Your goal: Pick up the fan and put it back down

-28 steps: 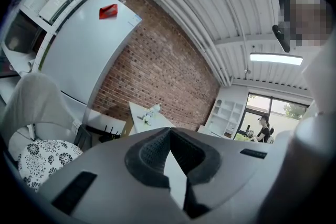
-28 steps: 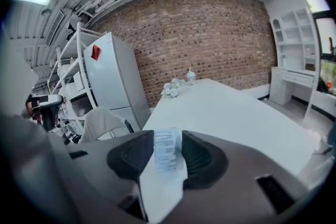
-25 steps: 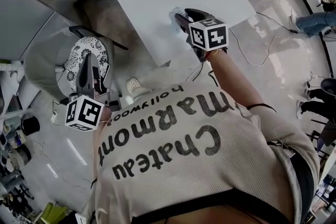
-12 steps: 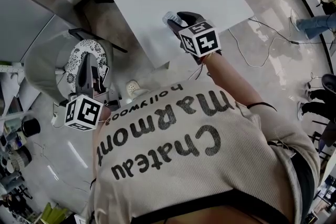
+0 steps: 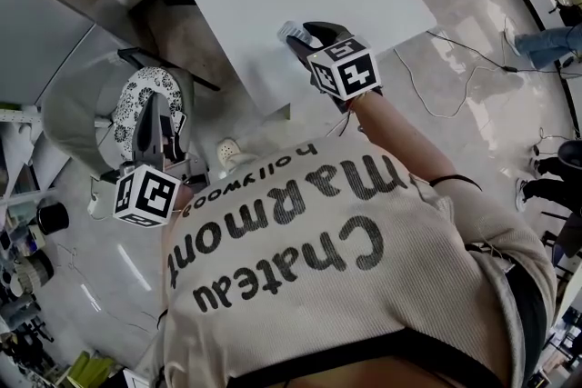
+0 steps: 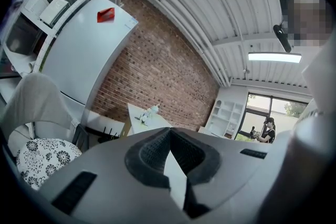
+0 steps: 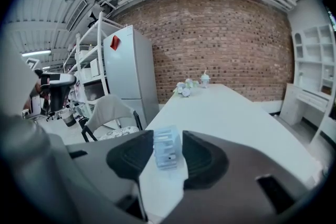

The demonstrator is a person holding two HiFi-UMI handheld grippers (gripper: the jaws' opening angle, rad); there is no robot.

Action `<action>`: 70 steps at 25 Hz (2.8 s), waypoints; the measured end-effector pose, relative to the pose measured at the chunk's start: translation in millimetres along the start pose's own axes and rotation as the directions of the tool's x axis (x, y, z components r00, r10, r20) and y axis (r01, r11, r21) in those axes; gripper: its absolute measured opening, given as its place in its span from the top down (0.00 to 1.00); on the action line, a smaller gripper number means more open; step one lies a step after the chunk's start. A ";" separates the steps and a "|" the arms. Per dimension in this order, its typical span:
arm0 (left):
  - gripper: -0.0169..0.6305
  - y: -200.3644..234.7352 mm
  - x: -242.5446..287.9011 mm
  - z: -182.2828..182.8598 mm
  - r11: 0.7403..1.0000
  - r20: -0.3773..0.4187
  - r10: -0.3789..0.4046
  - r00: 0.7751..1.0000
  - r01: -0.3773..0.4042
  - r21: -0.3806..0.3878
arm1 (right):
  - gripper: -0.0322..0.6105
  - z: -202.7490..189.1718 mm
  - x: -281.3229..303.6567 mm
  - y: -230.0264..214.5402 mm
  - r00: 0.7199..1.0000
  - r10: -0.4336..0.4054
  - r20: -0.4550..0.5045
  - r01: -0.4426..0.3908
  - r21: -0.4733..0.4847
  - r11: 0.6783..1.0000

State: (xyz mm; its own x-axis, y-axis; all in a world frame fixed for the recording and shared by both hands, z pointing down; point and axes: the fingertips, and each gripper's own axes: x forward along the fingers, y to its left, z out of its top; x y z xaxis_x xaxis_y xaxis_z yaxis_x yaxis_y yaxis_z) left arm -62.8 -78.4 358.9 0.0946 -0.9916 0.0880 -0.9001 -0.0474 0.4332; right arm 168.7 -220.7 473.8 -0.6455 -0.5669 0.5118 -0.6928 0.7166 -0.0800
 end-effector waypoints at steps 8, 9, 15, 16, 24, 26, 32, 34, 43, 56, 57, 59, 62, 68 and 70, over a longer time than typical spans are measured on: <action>0.97 -7.1 -9.4 -12.6 1.000 0.007 0.009 1.000 -0.009 -0.022 | 0.68 -2.6 -6.6 3.1 1.000 0.013 0.010 -0.012 -0.028 1.000; 0.97 -7.4 -10.7 -13.8 1.000 0.008 0.010 1.000 -0.010 -0.024 | 0.68 -3.1 -6.8 3.5 1.000 0.012 0.010 -0.012 -0.032 0.999; 0.97 -3.4 -17.9 -16.3 0.999 0.013 0.022 1.000 -0.022 -0.040 | 0.68 -2.9 -6.1 0.4 1.000 -0.002 0.005 0.002 -0.029 1.000; 0.97 -2.0 -18.9 -16.3 0.999 0.013 0.026 1.000 -0.025 -0.042 | 0.67 -2.9 -5.4 -0.4 1.000 -0.003 0.004 0.003 -0.024 1.000; 0.97 6.6 -19.8 -13.3 0.998 0.007 0.044 0.999 -0.044 -0.043 | 0.66 0.3 -3.0 -4.0 1.000 -0.010 0.021 0.010 0.013 1.000; 0.97 8.3 -18.4 -12.3 0.998 0.007 0.042 0.999 -0.042 -0.041 | 0.65 0.2 -2.0 -4.3 1.000 -0.007 0.024 0.006 0.032 0.999; 0.97 8.0 -13.1 -11.7 0.999 0.005 0.026 1.000 -0.026 -0.039 | 0.63 1.2 -4.4 -4.4 0.999 0.009 0.036 -0.012 0.088 0.996; 0.97 7.3 -12.1 -13.1 0.999 -0.001 0.021 1.000 -0.021 -0.042 | 0.63 4.0 -7.1 -4.4 0.999 0.013 0.050 -0.018 0.111 0.994; 0.97 3.3 -1.0 -17.5 1.000 -0.035 0.002 0.999 -0.001 0.011 | 0.72 51.0 -38.2 -15.2 0.977 -0.055 0.205 0.004 0.244 0.970; 0.97 -6.7 0.5 11.5 0.982 0.004 0.035 0.999 -0.035 0.184 | 0.95 122.0 -94.6 -2.8 0.890 -0.117 0.441 -0.051 0.351 0.935; 0.97 -6.1 -0.3 11.7 0.982 0.005 0.036 0.999 -0.037 0.183 | 0.95 124.6 -96.2 -0.8 0.884 -0.117 0.452 -0.055 0.351 0.935; 0.97 -5.4 -2.1 10.8 0.983 0.008 0.037 0.999 -0.038 0.182 | 0.95 127.8 -98.0 4.0 0.874 -0.119 0.470 -0.048 0.329 0.943; 0.97 -6.9 -4.5 10.9 0.984 0.025 0.019 1.000 -0.023 0.175 | 0.95 129.8 -97.9 12.4 0.864 -0.109 0.491 -0.038 0.280 0.959; 0.97 -6.2 -6.5 11.3 0.984 0.037 0.021 0.999 -0.027 0.177 | 0.95 126.4 -90.2 21.6 0.872 -0.079 0.483 -0.042 0.234 0.971; 0.97 -4.0 -6.7 12.4 0.984 0.037 0.028 0.999 -0.034 0.175 | 0.95 126.4 -87.2 23.9 0.877 -0.068 0.476 -0.043 0.219 0.975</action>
State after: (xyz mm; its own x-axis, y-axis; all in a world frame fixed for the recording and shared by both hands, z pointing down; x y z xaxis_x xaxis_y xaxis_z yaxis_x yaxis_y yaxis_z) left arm -65.1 -73.0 345.4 0.0535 -0.9963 0.0665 -0.9633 -0.0339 0.2663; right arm 167.8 -205.5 319.1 -0.6716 -0.7394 0.0474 -0.7182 0.6339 -0.2871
